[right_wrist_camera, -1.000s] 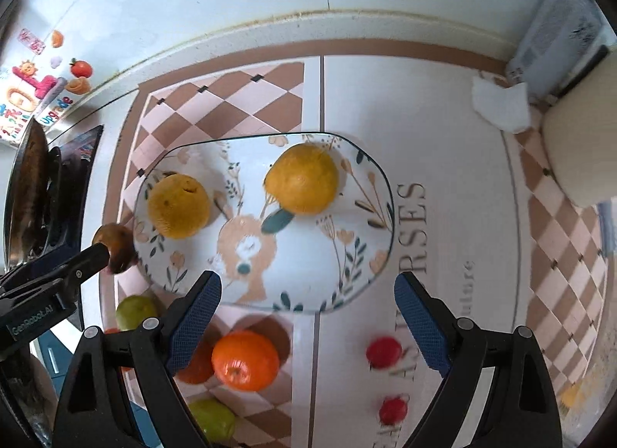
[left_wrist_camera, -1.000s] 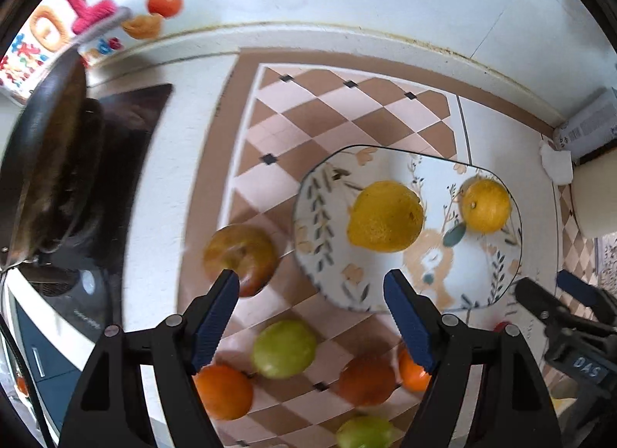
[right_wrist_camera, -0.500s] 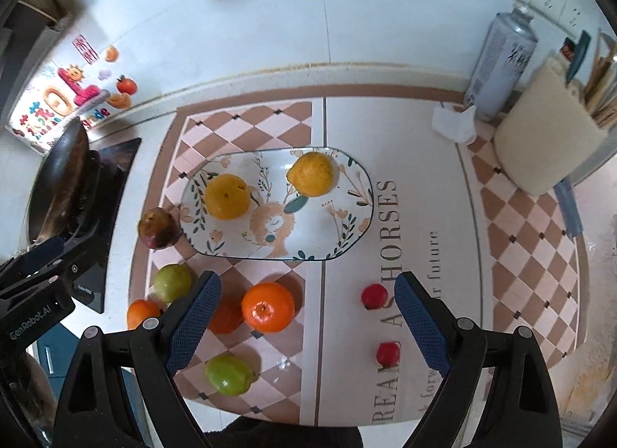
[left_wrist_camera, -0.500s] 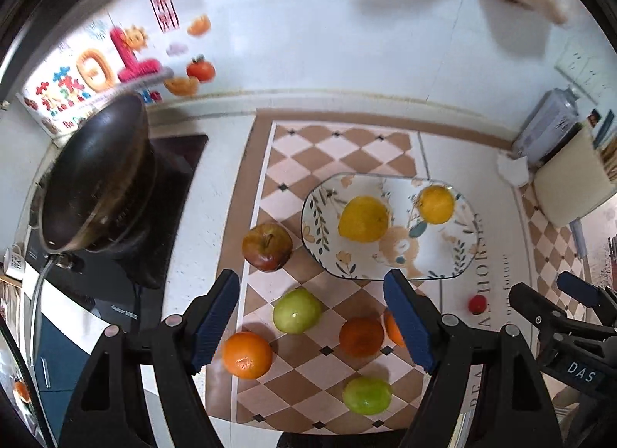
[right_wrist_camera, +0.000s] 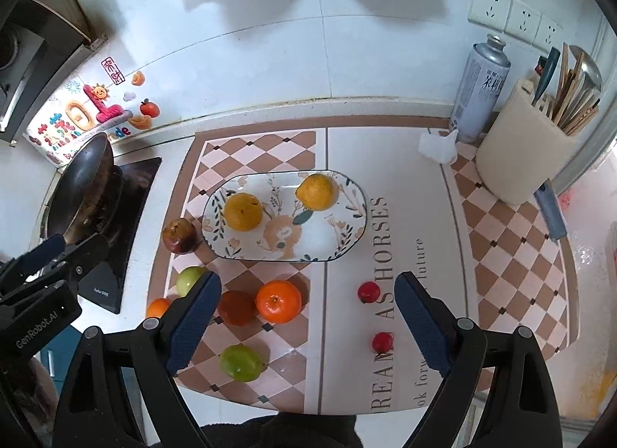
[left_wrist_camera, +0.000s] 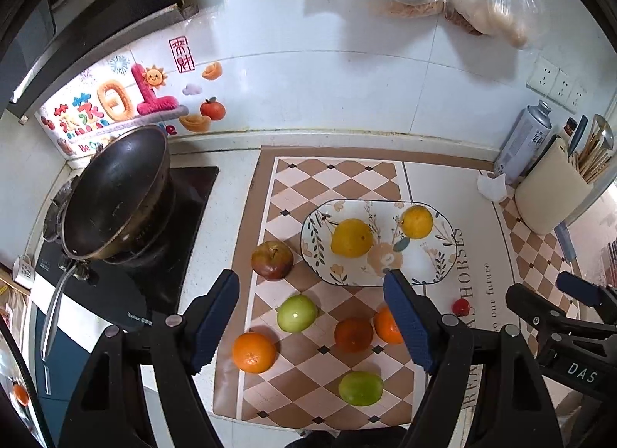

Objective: Organize fruits
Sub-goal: 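Raise both open tools away from the plate, then grasp the brown-red orange with the left tool while the right tool grasps an orange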

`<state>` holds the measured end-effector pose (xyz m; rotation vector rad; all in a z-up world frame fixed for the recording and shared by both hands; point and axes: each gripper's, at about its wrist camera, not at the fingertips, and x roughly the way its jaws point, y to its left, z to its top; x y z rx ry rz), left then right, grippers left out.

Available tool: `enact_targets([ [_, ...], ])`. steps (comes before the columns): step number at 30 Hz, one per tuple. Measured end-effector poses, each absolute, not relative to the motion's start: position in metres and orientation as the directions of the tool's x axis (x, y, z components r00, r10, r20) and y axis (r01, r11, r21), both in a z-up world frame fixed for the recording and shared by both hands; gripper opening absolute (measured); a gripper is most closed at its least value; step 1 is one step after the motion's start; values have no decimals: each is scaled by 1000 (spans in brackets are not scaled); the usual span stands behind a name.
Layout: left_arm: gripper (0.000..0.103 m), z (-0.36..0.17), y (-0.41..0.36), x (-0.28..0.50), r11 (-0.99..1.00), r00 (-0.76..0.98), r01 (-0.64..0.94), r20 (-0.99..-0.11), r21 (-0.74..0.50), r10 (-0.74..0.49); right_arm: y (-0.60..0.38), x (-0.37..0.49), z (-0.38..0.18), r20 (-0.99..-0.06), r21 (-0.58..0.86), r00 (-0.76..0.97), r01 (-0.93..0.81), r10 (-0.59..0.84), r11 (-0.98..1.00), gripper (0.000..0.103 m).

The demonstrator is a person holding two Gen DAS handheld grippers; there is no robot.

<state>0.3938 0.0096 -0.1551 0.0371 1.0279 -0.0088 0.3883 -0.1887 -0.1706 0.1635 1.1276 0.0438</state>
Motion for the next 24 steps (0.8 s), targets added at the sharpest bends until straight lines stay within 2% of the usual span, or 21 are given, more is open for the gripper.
enact_targets([
  [2,76,-161,9,395,999,496,29,-868,15,-1,-189,393,-180,-905,171,403,48,138,984,94],
  [3,80,-166,9,398,999,473,36,-881,1,-17,-188,395,-185,-908,188,389,44,156,981,93],
  [4,86,-174,9,402,999,444,47,-895,-16,-36,-188,399,-194,-908,213,376,36,184,976,93],
  [5,99,-181,9,404,998,426,53,-904,-20,-41,-188,402,-203,-908,235,363,32,208,971,93],
  [6,101,-189,10,407,999,414,53,-910,-11,-32,-187,406,-215,-912,254,341,31,229,967,93],
  [14,101,-256,26,419,998,251,-12,-966,60,61,-174,438,-348,-938,340,98,77,332,937,91],
  [17,101,-271,34,420,998,199,-33,-978,58,64,-162,444,-380,-932,362,38,61,360,930,83],
  [21,101,-283,35,418,997,166,-41,-984,59,65,-145,446,-403,-914,406,0,2,406,914,64],
  [24,101,-287,29,420,998,152,-27,-986,62,65,-142,443,-401,-931,364,3,-36,364,931,64],
])
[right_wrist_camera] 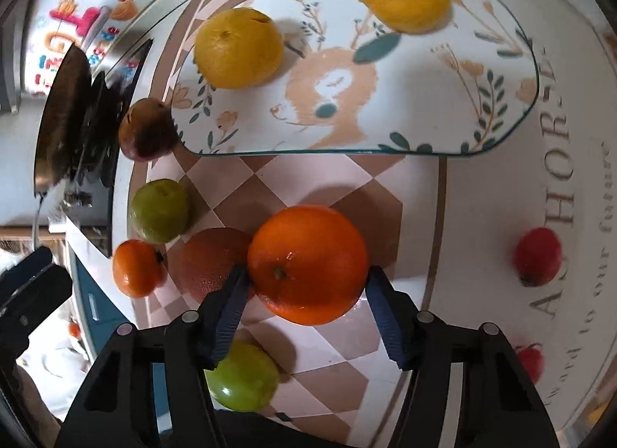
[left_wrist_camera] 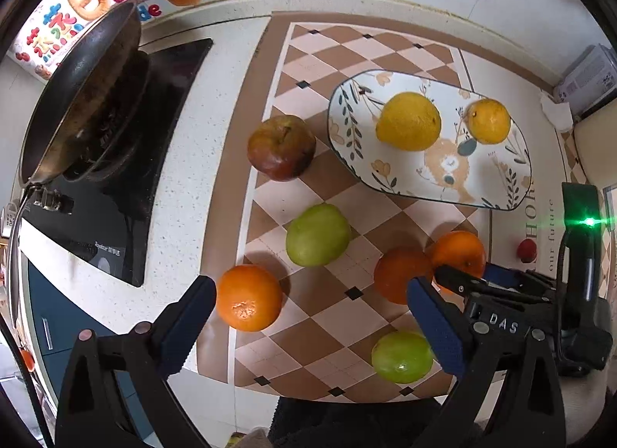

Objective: Organize fruits
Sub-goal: 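Grasp the brown-red orange with the left tool while the right tool grasps an orange, then carry both held oranges over the floral plate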

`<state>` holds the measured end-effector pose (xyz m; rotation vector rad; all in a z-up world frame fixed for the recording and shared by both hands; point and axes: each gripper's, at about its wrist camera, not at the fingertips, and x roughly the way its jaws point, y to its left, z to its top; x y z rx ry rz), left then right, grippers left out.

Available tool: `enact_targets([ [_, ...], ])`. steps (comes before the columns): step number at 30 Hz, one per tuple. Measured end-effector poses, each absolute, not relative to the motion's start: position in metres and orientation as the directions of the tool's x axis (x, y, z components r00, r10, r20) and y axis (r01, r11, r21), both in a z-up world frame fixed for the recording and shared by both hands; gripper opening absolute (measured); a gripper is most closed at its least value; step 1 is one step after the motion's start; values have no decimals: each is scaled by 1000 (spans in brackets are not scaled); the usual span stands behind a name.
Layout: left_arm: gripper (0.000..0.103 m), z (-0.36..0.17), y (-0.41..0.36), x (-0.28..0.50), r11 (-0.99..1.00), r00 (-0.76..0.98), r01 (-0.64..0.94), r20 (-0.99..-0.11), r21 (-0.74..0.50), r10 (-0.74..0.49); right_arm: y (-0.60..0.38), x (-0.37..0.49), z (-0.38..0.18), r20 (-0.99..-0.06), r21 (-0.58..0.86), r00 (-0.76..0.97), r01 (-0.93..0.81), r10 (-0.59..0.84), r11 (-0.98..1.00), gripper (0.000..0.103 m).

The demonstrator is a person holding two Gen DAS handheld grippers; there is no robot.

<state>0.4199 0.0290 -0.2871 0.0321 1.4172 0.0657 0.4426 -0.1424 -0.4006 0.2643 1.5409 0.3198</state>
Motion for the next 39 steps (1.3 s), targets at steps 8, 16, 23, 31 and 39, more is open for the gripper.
enact_targets([
  [8,101,-317,-12,428,991,92,106,-994,75,66,-205,422,-401,-919,392,-9,66,393,918,64],
  [16,101,-371,-48,440,971,-21,233,-998,57,63,-214,417,-405,-914,404,-14,76,407,911,66],
  [23,53,-385,-54,441,963,-41,267,-998,35,47,-217,414,-406,-910,412,3,105,414,905,67],
  [31,53,-380,-46,432,970,-32,240,-999,33,42,-209,417,-404,-927,376,10,44,376,926,66],
  [39,53,-340,-30,443,979,24,205,-1000,-11,-16,-212,426,-396,-915,404,3,60,404,913,65],
])
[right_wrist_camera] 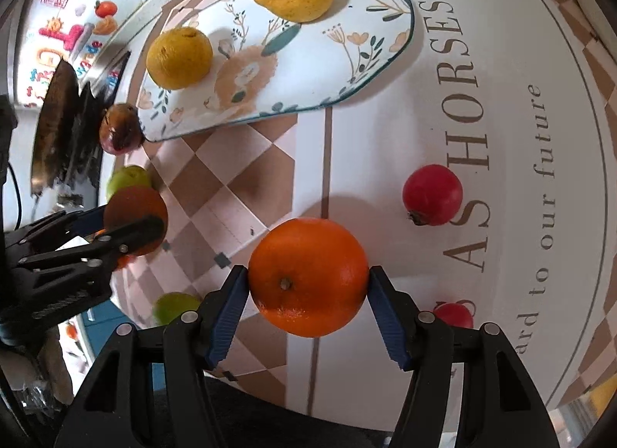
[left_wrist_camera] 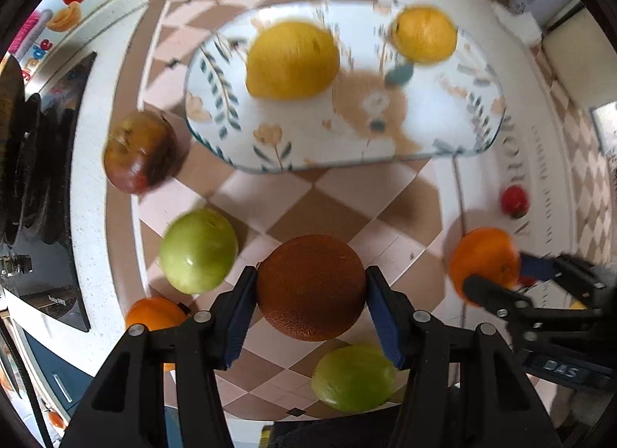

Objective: Organize fruits
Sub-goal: 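Carry both held oranges over the floral plate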

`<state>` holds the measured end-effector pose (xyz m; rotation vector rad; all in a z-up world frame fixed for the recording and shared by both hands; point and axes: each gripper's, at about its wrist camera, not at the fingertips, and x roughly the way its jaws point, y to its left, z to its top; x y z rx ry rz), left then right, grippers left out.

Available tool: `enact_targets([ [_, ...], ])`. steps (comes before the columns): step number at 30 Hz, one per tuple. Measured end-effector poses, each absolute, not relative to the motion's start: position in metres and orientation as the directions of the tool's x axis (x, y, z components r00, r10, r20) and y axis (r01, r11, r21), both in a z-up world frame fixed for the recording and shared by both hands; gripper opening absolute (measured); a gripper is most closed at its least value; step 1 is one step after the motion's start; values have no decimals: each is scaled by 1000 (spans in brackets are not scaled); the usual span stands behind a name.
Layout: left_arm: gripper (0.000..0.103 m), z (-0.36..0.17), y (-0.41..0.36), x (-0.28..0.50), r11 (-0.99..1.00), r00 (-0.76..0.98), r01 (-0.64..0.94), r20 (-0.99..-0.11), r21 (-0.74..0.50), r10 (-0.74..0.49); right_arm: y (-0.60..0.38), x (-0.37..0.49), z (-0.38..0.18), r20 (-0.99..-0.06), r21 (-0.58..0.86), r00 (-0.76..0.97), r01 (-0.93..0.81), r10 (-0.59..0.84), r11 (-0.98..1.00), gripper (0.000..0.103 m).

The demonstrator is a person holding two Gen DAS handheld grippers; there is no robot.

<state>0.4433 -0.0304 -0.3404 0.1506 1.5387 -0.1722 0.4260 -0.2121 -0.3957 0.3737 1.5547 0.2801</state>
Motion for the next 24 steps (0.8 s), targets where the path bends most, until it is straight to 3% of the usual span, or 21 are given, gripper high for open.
enact_targets([
  [7,53,-302,-36,481,983,96,182,-994,-26,-44,-222,468,-360,-891,451,92,59,445,890,65],
  [18,53,-347,-70,549,980,-59,17,-979,-197,-195,-226,531,-365,-939,334,79,-34,336,942,65],
  [24,54,-355,-82,554,981,-91,-7,-976,-196,-196,-227,537,-376,-930,364,32,-30,365,931,67],
])
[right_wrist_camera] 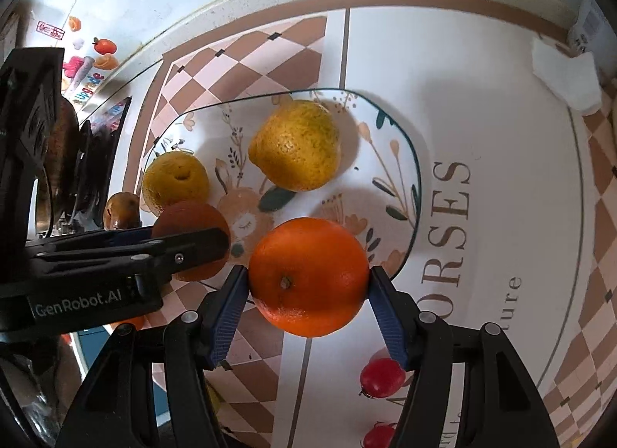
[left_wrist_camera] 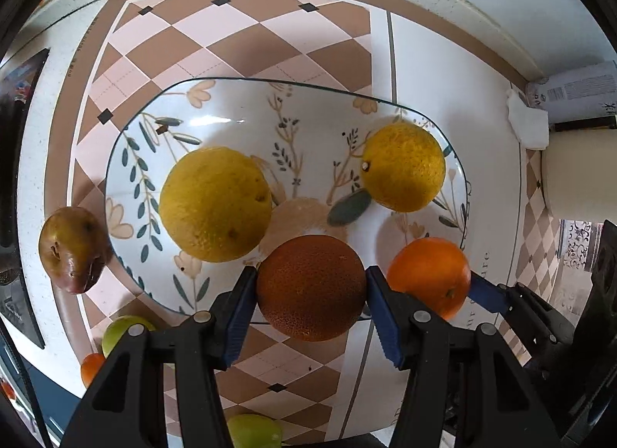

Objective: Organize fruits
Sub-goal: 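Carry both held oranges over the floral plate, then lower both oranges onto the plate and open both tools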

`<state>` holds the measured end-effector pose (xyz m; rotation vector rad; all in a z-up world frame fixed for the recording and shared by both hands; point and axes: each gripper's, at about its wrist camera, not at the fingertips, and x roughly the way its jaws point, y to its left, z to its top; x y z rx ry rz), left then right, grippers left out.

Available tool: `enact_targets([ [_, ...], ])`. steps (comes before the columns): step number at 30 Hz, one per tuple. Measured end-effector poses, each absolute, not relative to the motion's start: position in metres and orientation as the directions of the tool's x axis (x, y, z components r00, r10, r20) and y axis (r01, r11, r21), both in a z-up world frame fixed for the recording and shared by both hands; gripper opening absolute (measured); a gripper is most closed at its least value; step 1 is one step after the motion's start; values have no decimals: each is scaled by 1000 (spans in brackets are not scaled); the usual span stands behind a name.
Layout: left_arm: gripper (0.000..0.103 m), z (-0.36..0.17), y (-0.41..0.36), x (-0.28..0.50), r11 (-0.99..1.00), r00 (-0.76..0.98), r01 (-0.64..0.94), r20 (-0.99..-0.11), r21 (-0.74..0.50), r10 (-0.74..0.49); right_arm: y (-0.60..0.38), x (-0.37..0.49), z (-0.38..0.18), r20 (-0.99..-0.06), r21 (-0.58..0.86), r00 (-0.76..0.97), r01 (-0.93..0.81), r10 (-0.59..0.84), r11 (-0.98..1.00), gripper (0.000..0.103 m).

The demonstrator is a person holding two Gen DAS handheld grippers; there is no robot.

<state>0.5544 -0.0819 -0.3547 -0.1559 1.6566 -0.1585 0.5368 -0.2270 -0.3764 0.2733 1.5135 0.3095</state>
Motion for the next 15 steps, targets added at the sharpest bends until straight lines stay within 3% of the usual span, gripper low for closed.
enact_targets([
  [2,56,-354,-83,554,981,-85,-13,-978,-193,-193,-229,537,-376,-929,369,24,-26,369,929,84],
  [3,67,-353,-83,555,979,-80,-13,-976,-202,-202,-230,536,-374,-930,366,29,-27,367,930,92],
  [5,89,-350,-85,556,978,-73,-3,-975,-211,-210,-235,535,-370,-932,360,34,-26,360,933,92],
  [11,90,-329,-79,548,985,-12,11,-985,-173,-173,-246,527,-358,-954,297,49,2,296,955,93],
  [15,90,-308,-64,534,998,80,34,-995,-62,-65,-247,516,-344,-967,245,80,20,243,969,94],
])
